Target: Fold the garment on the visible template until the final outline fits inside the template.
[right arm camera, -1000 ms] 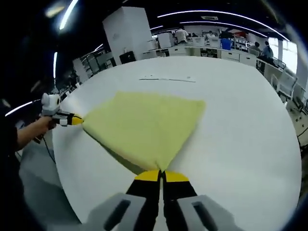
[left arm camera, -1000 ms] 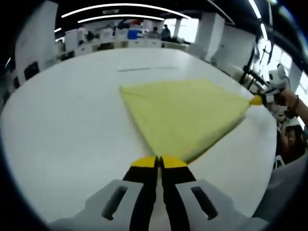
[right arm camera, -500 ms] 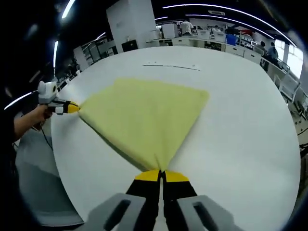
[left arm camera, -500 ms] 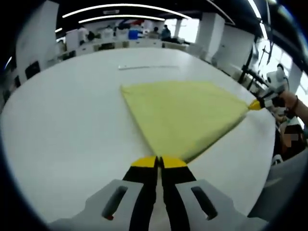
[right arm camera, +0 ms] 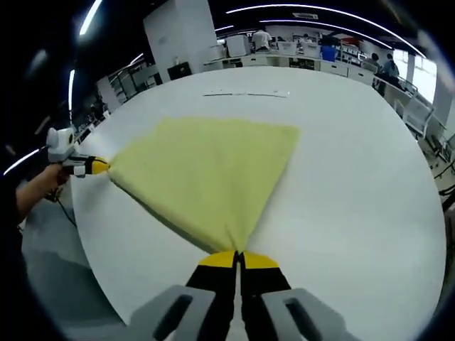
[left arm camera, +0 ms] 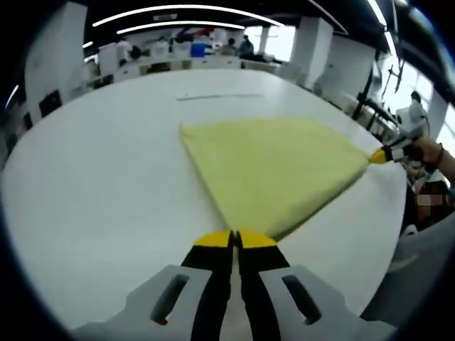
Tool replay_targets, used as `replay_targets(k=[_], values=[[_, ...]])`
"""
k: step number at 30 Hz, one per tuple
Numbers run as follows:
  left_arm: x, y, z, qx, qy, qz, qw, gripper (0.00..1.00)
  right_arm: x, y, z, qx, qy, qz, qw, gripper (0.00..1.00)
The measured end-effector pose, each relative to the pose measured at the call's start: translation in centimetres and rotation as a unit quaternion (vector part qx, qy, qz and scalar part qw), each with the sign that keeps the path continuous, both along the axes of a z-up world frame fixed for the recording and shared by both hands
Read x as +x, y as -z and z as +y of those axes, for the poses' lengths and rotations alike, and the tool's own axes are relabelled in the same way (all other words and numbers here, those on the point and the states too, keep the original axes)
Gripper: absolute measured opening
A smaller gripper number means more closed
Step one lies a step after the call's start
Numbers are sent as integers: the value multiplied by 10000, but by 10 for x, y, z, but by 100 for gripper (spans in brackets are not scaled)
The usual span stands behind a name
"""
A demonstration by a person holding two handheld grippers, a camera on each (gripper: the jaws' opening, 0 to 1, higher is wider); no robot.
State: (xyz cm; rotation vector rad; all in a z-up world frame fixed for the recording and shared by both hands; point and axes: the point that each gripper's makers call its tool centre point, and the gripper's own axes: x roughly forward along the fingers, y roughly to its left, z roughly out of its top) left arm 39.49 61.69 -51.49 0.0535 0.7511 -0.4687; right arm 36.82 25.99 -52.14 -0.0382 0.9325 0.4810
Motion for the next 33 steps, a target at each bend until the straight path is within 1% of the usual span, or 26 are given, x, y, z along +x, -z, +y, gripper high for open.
replay_targets(k=[5, 8, 9, 22, 23, 24, 25, 28, 30, 32, 33], values=[[-10, -2, 0, 7, 0, -18, 10000, 0, -3, 0, 0, -48, 16, 12, 10000, 0], [-13, 1, 1, 11, -65, 61, 10000, 0, -4, 0, 1, -117, -20, 8, 9999, 0], [-14, 2, 1, 44, -6, 46, 10000, 0, -4, 1, 1, -157, -39, -1, 9999, 0], [-12, 0, 3, -35, -94, 56, 9999, 0, -4, 2, 1, -211, 55, -19, 9998, 0], [-12, 0, 3, -20, -103, 64, 9999, 1, -3, 2, 1, -235, 59, -44, 9997, 0], [-12, 0, 6, 104, -94, 51, 9999, 2, -4, 2, 2, -267, 51, -64, 9996, 0], [-11, -1, 8, 142, -128, 7, 9998, 3, -4, 3, 3, -327, -13, -78, 9994, 0], [-10, -6, 10, 30, -165, -36, 9999, 10, -3, 2, 3, -404, -36, -111, 9991, 0], [-9, -10, 11, 29, -169, -60, 9998, 16, -1, -1, 1, -502, -9, -229, 9985, 0], [-9, -12, 12, 93, -135, -106, 9998, 20, 1, -4, 2, -521, -30, -304, 9982, 0], [-9, -14, 12, 72, -122, -124, 9998, 22, 2, -6, 2, -507, 11, -330, 9982, 0]])
